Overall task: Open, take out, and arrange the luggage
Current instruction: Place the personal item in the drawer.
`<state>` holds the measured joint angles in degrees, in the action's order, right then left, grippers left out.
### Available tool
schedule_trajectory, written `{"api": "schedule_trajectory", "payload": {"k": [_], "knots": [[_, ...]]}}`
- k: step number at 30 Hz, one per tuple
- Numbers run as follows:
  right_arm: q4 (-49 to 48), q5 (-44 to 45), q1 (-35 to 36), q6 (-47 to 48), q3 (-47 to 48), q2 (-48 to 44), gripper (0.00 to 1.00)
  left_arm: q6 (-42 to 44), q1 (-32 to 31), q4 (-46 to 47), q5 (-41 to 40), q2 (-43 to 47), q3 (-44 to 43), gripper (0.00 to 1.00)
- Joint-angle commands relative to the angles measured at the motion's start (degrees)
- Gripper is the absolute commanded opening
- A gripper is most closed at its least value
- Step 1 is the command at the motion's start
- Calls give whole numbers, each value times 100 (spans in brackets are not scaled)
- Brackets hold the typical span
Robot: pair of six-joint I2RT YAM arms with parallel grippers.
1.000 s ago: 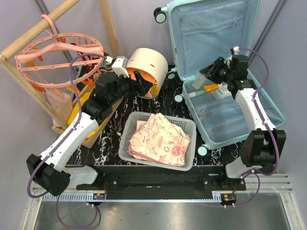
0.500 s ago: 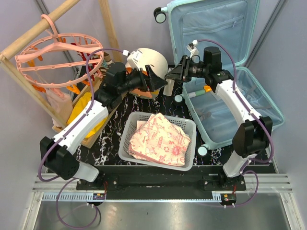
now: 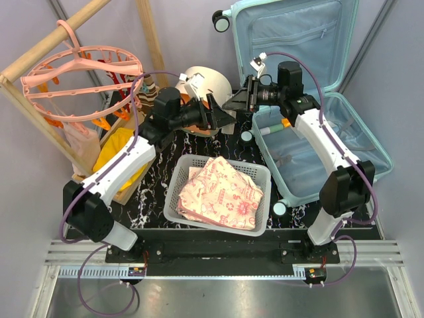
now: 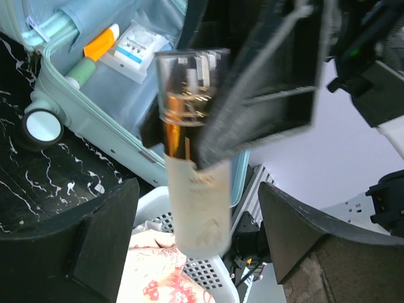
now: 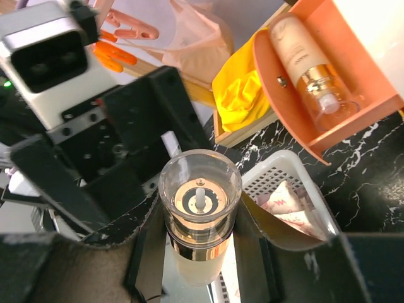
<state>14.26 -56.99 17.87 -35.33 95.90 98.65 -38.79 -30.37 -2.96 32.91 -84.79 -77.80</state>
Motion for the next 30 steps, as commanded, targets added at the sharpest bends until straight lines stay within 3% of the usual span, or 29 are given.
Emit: {"api": "schedule_trajectory", "payload": {"k": [1, 4, 8, 12, 15, 19, 20, 21, 26, 30], "knots": [[-328, -330, 129, -132, 342, 58, 0, -112, -57, 279, 243, -195, -235, 78], [-328, -374, 182, -123, 412, 110, 0, -173, -66, 418, 225, -292, -306, 71], [-336, -278, 208, -106, 421, 172, 0, -278, -74, 525, 190, -354, -350, 38], [-336, -23, 208, -70, 377, 172, 2, -288, -74, 507, 102, -327, -332, 16], [-336, 188, 208, -53, 360, 181, 11, -288, -66, 446, 6, -292, -306, 2], [-328, 469, 200, 9, 386, 163, 41, -235, -57, 314, -362, -170, -254, 0], [-336, 505, 191, 26, 395, 154, 63, -226, -48, 314, -468, -134, -236, 0], [-336, 566, 173, 18, 395, 137, 69, -226, -22, 314, -556, -73, -201, 0], [-345, 926, -142, -61, 360, 5, 82, -305, 101, 138, -1251, 279, 63, 0], [-354, 1216, -494, 44, 245, -267, 84, -331, 93, -177, -1909, 498, 107, 0]]}}
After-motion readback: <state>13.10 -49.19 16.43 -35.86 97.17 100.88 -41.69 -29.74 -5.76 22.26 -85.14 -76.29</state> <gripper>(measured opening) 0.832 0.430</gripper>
